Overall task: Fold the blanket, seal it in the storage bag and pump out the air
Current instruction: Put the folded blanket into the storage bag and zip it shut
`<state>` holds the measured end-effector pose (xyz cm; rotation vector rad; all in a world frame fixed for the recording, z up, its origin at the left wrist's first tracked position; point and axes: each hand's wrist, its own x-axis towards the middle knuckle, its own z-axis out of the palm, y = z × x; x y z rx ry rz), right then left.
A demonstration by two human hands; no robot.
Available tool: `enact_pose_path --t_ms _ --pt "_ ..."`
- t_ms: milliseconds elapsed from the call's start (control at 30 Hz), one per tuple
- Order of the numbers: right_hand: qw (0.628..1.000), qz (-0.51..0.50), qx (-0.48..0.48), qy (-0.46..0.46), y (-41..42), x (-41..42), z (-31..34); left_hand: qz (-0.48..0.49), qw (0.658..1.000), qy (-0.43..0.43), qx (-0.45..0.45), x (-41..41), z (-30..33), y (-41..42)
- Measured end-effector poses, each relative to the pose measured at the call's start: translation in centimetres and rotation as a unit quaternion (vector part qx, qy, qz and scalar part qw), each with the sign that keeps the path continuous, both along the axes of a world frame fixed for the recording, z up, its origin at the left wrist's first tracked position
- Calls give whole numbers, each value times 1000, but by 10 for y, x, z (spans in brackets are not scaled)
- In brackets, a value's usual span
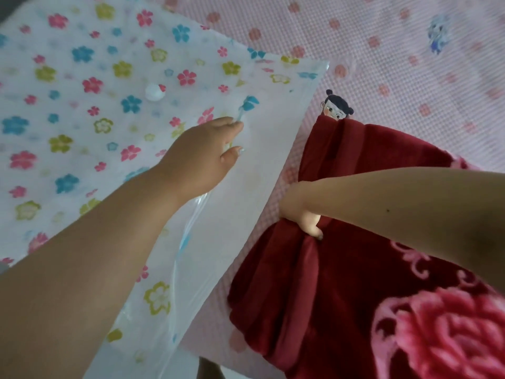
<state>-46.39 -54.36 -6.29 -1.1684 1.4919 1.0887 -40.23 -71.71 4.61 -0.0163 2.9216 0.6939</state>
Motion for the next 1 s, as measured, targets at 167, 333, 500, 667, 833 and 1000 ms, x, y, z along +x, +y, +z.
enact_pose_path --t_ms 167,333,500,667,833,1000 --pt "996 -27 -80 21 9 11 29 -19 1000 10 -8 -10 -4 4" --pt "975 -41 -211 57 28 14 74 -33 999 2 -26 -11 -1 11" --pt "937 -67 -322 121 59 10 141 -36 999 -20 -16 1 0 11" --pt "851 -34 -495 171 72 16 186 -15 1000 -6 21 7 10 13" --pt "768 -8 -624 139 34 26 197 32 991 13 133 4 17 10" --pt "748 -46 -645 146 -10 29 158 46 984 27 172 9 18 -11"
